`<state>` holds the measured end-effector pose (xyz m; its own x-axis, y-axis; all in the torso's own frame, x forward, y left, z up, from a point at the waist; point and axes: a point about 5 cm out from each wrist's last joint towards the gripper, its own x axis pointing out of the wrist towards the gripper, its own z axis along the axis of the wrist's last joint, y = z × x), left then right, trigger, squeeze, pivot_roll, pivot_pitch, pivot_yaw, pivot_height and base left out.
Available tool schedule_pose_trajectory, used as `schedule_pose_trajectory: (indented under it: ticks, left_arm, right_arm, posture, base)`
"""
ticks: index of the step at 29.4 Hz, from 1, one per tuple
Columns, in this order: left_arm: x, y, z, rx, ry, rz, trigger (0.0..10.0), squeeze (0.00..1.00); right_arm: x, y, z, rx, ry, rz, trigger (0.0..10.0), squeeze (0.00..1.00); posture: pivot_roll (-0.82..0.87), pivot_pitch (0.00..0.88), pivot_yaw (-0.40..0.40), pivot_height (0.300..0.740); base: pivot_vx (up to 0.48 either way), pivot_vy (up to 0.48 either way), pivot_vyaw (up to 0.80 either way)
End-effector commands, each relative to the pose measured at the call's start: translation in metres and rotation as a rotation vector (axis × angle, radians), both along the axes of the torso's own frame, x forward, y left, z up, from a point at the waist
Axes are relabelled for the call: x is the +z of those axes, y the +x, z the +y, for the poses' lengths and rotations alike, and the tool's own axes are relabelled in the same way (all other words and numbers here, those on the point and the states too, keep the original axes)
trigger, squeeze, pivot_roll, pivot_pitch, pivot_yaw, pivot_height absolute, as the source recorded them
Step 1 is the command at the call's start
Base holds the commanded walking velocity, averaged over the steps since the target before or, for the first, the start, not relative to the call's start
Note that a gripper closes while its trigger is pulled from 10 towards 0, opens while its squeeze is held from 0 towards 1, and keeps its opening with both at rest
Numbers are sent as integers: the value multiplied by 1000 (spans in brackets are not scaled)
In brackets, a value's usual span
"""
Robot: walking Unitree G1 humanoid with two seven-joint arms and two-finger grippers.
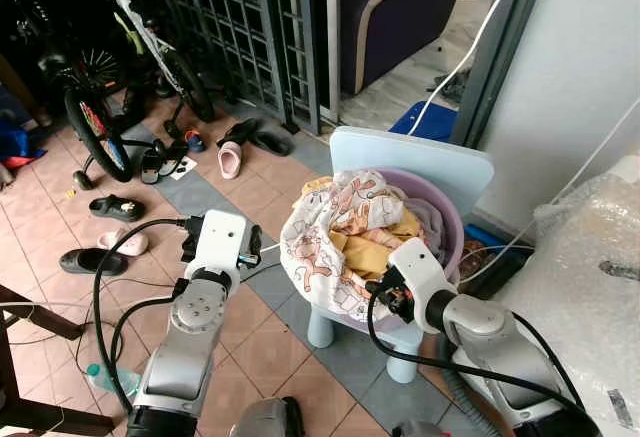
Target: Clothes washing
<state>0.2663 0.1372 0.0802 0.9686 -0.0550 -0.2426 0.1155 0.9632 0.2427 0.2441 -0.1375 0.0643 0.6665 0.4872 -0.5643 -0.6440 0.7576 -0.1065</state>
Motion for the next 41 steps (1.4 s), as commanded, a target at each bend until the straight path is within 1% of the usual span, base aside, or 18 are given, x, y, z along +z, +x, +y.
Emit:
schedule_pose_trajectory:
  ticks: [1, 4, 7, 11, 15, 17, 18, 19, 20, 22, 23, 25, 29, 30, 31, 32, 38, 41]
  left_arm:
    - [4, 0, 3, 3, 8, -12, 10000, 0]
    - [4, -4, 11, 11, -25, 4, 10000, 0]
    - [8, -7, 15, 35, -57, -20, 10000, 0]
    - [6, -17, 24, 105, -61, 7, 10000, 0]
    - [-3, -40, 38, 146, -53, 72, 10000, 0]
    - [-9, -52, 45, 165, -57, 106, 10000, 0]
    - [-13, -58, 49, 173, -53, 125, 10000, 0]
    - [-18, -65, 55, 168, -44, 144, 10000, 0]
    - [-20, -67, 56, 161, -41, 146, 10000, 0]
    - [-24, -72, 62, 151, 2, 150, 10000, 0]
    - [-28, -74, 66, 158, 22, 154, 10000, 0]
    - [-37, -80, 76, 193, 47, 194, 10000, 0]
    - [-34, -84, 75, 192, 46, 193, 10000, 0]
    - [-32, -84, 73, 187, 44, 189, 10000, 0]
    - [-31, -84, 73, 185, 43, 187, 10000, 0]
    - [-29, -83, 71, 184, 38, 176, 10000, 0]
    - [-23, -82, 72, 213, 25, 136, 10000, 0]
    - [-22, -82, 72, 219, 22, 134, 10000, 0]
  right_arm:
    - [7, 2, 10, 51, 18, -15, 10000, 1000]
    - [5, 2, 18, 138, 15, 14, 10000, 1000]
    - [4, 7, 20, 129, 3, 2, 10000, 1000]
    - [0, 17, 20, 82, -5, -13, 10000, 1000]
    - [-4, 25, 18, 38, -34, -30, 10000, 988]
    - [-6, 28, 20, 33, -53, -36, 10000, 914]
    - [-7, 30, 21, 28, -55, -36, 10000, 675]
    - [-8, 32, 24, 23, -53, -31, 10000, 388]
    - [-9, 33, 25, 24, -52, -28, 10000, 388]
    - [-10, 34, 29, 32, -49, -22, 10000, 35]
    - [-11, 34, 32, 40, -47, -19, 10000, 0]
    - [-12, 34, 40, 88, -40, -8, 10000, 0]
    - [-15, 32, 47, 163, -41, 13, 9647, 0]
    - [-17, 31, 48, 193, -57, 20, 4000, 0]
    - [-19, 31, 48, 203, -64, 21, 4000, 0]
    - [-23, 32, 46, 222, -101, 22, 157, 0]
    - [-28, 39, 33, 271, -263, -54, 0, 0]
    - [-28, 41, 31, 282, -281, -69, 0, 0]
  posture:
    - [-27, 46, 115, 740]
    - [-9, 46, 111, 740]
    - [-5, 49, 113, 740]
    - [15, 63, 101, 740]
    - [40, 69, 86, 740]
    - [54, 74, 79, 740]
    - [62, 77, 72, 740]
    - [69, 80, 67, 740]
    - [69, 80, 67, 740]
    - [76, 85, 60, 740]
    - [76, 90, 56, 740]
    - [75, 100, 52, 740]
    - [74, 120, 43, 740]
    - [74, 133, 34, 740]
    - [74, 133, 34, 740]
    - [75, 141, 26, 740]
    - [77, 160, -4, 740]
    - [77, 164, -12, 740]
  base:
    - [0, 0, 0]
    - [0, 0, 0]
    - [0, 0, 0]
    - [0, 0, 0]
    - [0, 0, 0]
    - [0, 0, 0]
    - [0, 0, 0]
    - [0, 0, 0]
    - [0, 0, 0]
    - [0, 0, 0]
    - [0, 0, 0]
    - [0, 0, 0]
    - [0, 0, 0]
    - [0, 0, 0]
    - [0, 0, 0]
    - [0, 0, 0]
    - [0, 0, 0]
    - [0, 0, 0]
